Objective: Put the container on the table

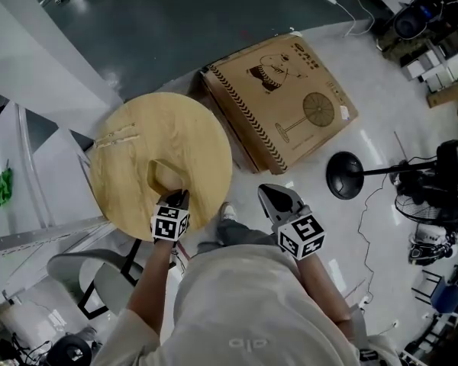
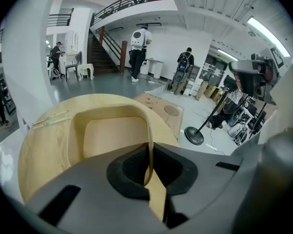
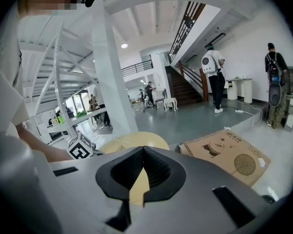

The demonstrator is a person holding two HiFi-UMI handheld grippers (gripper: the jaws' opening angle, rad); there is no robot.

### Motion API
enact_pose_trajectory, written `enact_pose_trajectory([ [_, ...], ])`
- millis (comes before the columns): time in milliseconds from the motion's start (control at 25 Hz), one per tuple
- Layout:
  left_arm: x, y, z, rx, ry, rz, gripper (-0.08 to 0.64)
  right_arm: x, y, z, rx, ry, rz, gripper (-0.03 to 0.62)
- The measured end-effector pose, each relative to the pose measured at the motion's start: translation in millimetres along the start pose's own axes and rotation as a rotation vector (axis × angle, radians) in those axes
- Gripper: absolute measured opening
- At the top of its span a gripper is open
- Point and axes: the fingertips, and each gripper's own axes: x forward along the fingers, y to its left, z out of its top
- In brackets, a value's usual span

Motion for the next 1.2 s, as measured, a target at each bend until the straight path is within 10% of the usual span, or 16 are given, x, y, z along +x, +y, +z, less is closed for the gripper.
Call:
enact_pose_trajectory([
  [560, 51, -7, -13, 0.046, 0.119, -0.046, 0.025, -19, -24, -10, 0.021, 0.014, -0.057, 0.026],
  [760, 51, -11, -13, 0.043, 0.121, -0.043, 0.152, -23, -26, -10, 0.022, 0.01, -0.059, 0.026],
  [1200, 12, -5, -10, 0.007, 0.07, 0.002, 0.081, -15, 2, -3, -0.009, 0.003, 0.004, 0.026],
])
